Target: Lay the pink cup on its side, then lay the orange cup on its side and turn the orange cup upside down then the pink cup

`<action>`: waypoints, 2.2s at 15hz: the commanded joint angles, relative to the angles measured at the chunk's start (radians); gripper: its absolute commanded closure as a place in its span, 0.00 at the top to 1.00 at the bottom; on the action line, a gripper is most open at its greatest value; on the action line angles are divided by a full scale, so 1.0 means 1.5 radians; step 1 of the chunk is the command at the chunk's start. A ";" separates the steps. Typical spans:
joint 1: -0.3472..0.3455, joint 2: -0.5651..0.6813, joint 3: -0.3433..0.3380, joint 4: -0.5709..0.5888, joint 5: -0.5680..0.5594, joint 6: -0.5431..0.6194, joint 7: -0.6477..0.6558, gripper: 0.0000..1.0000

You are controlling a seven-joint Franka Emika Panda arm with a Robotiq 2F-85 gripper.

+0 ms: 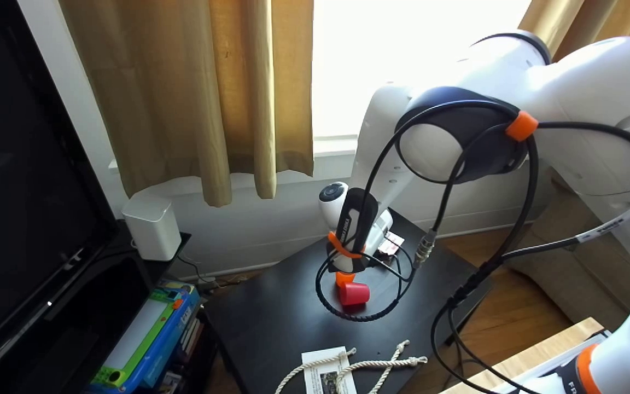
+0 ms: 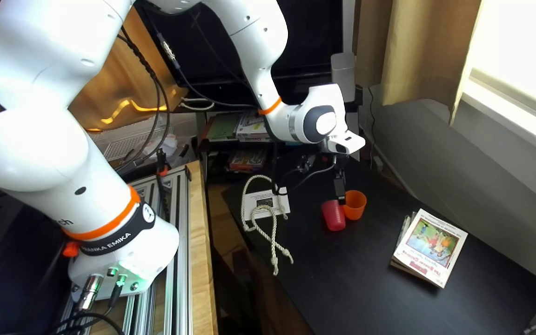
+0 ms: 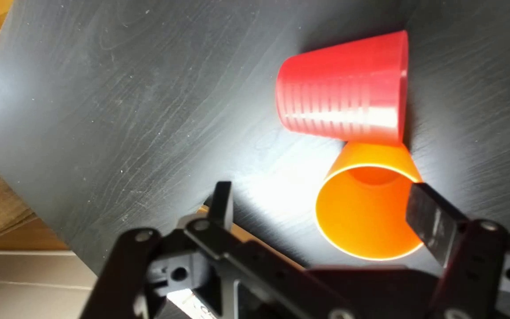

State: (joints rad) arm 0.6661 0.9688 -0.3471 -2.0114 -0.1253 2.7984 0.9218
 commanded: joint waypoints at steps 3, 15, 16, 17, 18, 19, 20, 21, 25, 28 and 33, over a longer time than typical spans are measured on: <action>-0.047 0.025 0.011 0.026 0.000 0.002 -0.044 1.00; -0.160 0.108 0.067 0.125 0.025 0.056 -0.145 1.00; -0.170 0.116 0.075 0.136 0.030 0.056 -0.156 1.00; -0.181 0.119 0.087 0.144 0.036 0.054 -0.169 1.00; -0.195 0.125 0.102 0.156 0.043 0.050 -0.184 0.99; -0.200 0.133 0.107 0.165 0.050 0.048 -0.192 0.95; -0.210 0.137 0.118 0.175 0.058 0.043 -0.206 0.87; -0.215 0.144 0.124 0.184 0.065 0.043 -0.215 0.70; -0.223 0.164 0.132 0.214 0.089 0.029 -0.252 0.37; -0.215 0.169 0.123 0.222 0.098 0.025 -0.270 0.14; -0.179 0.151 0.099 0.221 0.090 -0.015 -0.272 0.01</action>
State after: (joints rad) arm 0.3593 1.1968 -0.1725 -1.6923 -0.0011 2.8359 0.5336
